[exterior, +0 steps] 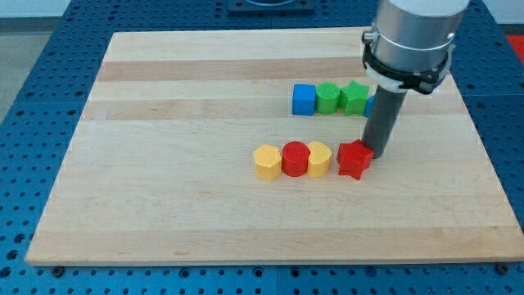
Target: Slightly move the blue cube to the right of the green star
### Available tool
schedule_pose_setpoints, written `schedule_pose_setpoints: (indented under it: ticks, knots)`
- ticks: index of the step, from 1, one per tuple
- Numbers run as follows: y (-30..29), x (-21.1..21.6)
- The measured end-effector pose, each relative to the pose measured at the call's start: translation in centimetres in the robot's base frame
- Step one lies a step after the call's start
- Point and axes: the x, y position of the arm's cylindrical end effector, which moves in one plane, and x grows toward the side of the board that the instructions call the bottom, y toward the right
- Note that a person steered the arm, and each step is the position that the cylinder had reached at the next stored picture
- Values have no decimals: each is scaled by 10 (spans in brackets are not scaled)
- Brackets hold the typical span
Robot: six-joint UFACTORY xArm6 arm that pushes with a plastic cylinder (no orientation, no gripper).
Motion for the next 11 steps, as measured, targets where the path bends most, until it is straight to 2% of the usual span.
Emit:
schedule_pose_setpoints:
  ticks: [6, 11]
  knots:
    - [42, -52]
    - [53, -62]
